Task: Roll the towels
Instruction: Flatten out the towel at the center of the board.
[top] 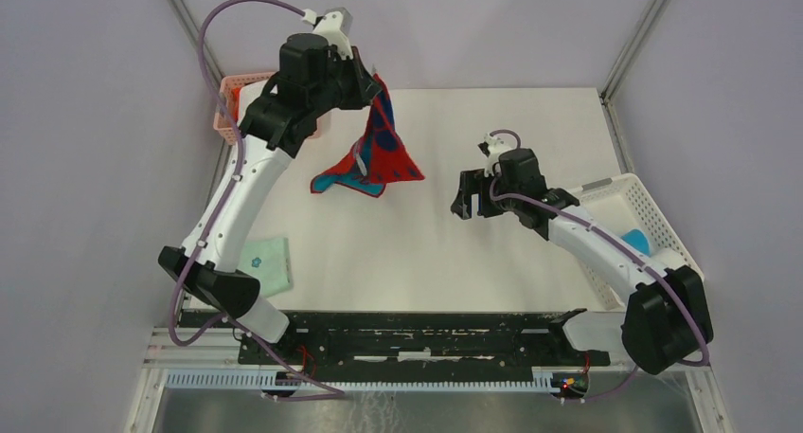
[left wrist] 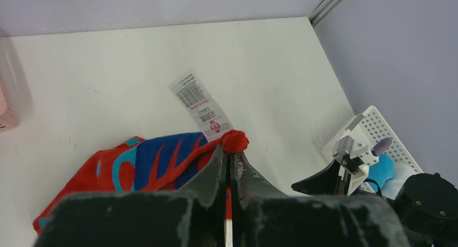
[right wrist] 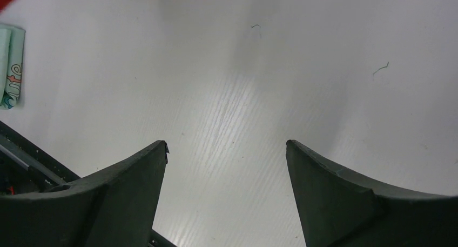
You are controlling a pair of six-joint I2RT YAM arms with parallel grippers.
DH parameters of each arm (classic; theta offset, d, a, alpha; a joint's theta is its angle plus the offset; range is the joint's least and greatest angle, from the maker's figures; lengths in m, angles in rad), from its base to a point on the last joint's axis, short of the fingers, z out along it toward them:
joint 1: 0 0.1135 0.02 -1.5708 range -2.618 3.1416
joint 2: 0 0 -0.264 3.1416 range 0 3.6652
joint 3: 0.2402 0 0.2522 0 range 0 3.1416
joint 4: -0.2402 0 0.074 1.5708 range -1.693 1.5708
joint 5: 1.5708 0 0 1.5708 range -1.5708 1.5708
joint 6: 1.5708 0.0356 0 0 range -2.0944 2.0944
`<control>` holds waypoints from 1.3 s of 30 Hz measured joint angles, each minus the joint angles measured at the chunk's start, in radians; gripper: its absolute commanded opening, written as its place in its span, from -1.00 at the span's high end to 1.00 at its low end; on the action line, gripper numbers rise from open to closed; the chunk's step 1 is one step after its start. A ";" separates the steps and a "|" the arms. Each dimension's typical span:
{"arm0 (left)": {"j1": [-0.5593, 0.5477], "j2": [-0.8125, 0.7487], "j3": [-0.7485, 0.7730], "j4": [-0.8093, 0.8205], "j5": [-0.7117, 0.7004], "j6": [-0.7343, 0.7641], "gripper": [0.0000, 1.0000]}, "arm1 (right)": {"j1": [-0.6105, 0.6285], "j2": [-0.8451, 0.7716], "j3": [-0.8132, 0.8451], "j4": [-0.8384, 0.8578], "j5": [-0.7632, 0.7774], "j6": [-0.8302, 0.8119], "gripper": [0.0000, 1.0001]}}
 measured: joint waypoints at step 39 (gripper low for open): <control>0.285 -0.153 -0.961 0.194 -0.065 -0.192 -0.26 | 0.018 -0.114 -0.108 -0.064 0.276 0.016 -0.84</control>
